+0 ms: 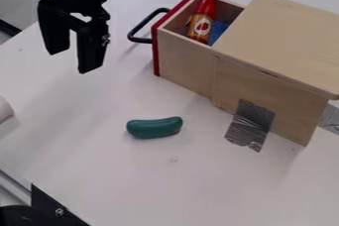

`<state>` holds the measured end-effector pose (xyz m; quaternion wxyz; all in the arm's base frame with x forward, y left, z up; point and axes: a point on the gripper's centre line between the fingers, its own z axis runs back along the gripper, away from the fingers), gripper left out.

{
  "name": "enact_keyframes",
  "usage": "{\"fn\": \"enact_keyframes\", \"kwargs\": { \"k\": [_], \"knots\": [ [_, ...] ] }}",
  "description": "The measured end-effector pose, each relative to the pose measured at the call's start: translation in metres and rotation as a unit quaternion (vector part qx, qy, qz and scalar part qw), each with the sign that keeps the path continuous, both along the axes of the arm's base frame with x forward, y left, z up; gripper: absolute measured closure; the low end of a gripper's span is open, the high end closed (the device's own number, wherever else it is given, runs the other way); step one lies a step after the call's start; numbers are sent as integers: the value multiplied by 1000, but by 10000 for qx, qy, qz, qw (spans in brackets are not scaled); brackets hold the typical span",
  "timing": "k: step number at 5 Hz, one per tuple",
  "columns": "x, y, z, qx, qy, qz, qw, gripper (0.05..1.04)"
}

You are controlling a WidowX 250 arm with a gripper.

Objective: Take the red bottle out of the drawer and put it on the left side of the green object

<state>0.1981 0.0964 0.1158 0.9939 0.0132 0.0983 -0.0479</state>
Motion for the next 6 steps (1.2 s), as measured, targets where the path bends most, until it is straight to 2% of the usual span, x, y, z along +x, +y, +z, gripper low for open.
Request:
{"fn": "enact_keyframes", "kwargs": {
  "k": [1, 2, 3, 4, 5, 6],
  "knots": [
    [-2, -2, -5, -51, 94, 6, 9999, 89],
    [4, -7, -6, -147, -47, 172, 9997, 89],
    [16, -9, 2, -205, -282, 345, 9988, 89],
    [33, -12, 1, -229, -323, 437, 9983, 89],
    [57, -29, 2, -130, -498, 278, 9983, 89],
    [71, -39, 1, -107, -649, 136, 9977, 89]
  ]
}}
